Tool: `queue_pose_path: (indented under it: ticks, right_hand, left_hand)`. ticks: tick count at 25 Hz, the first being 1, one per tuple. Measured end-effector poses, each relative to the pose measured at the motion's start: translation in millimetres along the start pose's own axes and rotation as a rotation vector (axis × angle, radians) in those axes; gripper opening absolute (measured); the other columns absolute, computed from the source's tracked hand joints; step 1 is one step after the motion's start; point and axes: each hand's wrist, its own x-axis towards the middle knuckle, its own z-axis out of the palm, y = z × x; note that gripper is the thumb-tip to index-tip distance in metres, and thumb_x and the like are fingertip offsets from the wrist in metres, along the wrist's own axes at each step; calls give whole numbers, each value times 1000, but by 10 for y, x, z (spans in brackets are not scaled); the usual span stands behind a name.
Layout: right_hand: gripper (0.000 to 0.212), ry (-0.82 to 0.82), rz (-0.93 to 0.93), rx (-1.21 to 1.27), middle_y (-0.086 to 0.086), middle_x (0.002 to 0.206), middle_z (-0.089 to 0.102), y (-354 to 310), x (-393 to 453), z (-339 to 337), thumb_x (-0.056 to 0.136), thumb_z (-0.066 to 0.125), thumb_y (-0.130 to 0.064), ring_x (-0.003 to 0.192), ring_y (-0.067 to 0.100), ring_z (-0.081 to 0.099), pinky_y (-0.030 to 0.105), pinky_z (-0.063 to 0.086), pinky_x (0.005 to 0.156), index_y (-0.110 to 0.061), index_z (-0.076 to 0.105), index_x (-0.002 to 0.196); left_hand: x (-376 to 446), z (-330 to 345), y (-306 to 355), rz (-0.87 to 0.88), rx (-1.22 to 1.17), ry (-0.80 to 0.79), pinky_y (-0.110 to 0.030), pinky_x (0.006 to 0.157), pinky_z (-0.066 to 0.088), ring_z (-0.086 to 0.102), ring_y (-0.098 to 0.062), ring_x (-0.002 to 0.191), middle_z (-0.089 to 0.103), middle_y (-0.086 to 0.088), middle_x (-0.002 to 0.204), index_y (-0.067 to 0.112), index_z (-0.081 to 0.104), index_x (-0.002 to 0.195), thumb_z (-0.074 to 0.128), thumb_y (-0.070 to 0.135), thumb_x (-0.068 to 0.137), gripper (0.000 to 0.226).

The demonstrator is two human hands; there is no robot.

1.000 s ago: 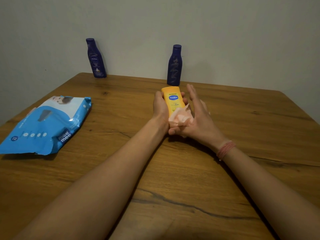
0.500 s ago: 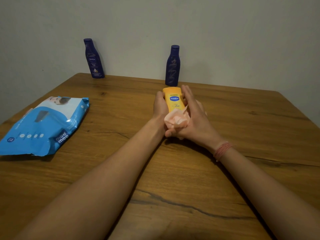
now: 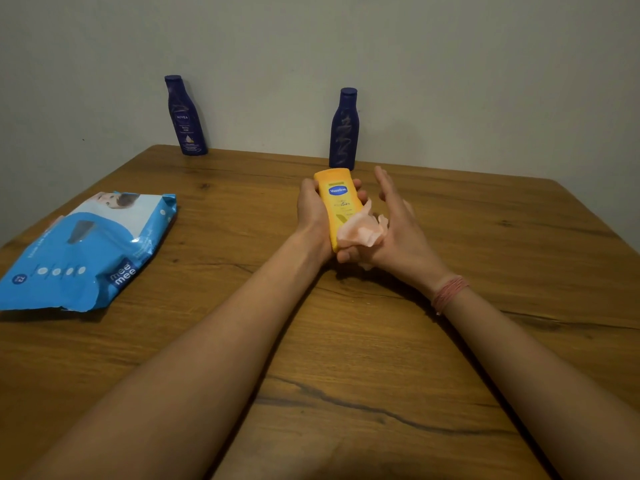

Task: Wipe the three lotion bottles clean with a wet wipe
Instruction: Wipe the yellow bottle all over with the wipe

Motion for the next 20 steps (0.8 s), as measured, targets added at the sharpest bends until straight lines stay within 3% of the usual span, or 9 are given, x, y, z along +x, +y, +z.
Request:
queue_pose_path:
  ticks: [3,6,9,11,12,14,15,17,20]
  right_hand:
    - [108,-46,53,172,0,153,35,12,-15,-109,62,79,-44,135,13,37,15,52,78,-31,20,153]
    - [63,-91,35,242,-6,124,61,48,-31,-85,77,61,-45,114,11,59,27,54,85,-25,52,137]
    - [31,137,54,301,-3,114,66,107,18,-92,94,54,-36,107,15,63,42,56,89,-26,64,122]
    - [36,200,73,333,-9,123,60,107,50,-98,100,47,-32,116,10,57,27,55,89,-27,53,135]
    - [45,207,59,339,-8,137,52,90,57,-91,101,44,-35,126,7,49,16,48,93,-27,41,145]
    - [58,227,12,324,-10,162,13,56,75,-58,102,33,-46,145,5,21,9,28,104,-30,16,155]
    - [61,238,-6,316,-13,164,-2,29,75,-41,101,29,-48,148,5,9,12,21,109,-32,8,156]
    - [63,250,-21,325,-14,163,-12,4,80,-4,98,25,-51,150,8,0,29,14,120,-38,1,154]
    - [54,52,-70,270,-15,162,-15,-78,3,101,97,22,-55,150,8,-8,46,6,124,-53,-5,144]
  left_hand:
    - [61,-80,52,20,-40,29,-29,64,54,64,-19,64,67,-10,76,4,65,103,29,47,98,57]
    - [83,-113,59,67,-42,68,-32,67,55,67,-22,71,70,-12,82,4,66,108,29,48,100,58]
    - [58,-75,10,92,36,40,-37,74,56,67,-22,78,70,-12,89,4,65,108,29,50,102,58]
    - [21,-17,-84,112,231,-56,-44,84,55,67,-26,88,68,-15,104,3,60,123,30,53,102,62]
    - [1,17,-152,138,356,-135,-46,88,55,67,-29,97,65,-16,115,6,54,133,31,55,102,62]
    - [-16,80,-310,231,566,-329,-48,97,53,63,-31,113,59,-16,130,16,46,141,33,53,102,55]
    - [-31,118,-376,273,615,-385,-47,101,51,61,-29,118,58,-15,133,21,44,141,33,51,103,50]
    - [-86,188,-426,303,606,-407,-45,104,50,59,-26,122,56,-13,137,25,43,140,31,47,105,43]
    - [-79,132,-351,316,470,-289,-42,105,47,54,-23,129,50,-9,146,23,38,147,31,48,104,50]
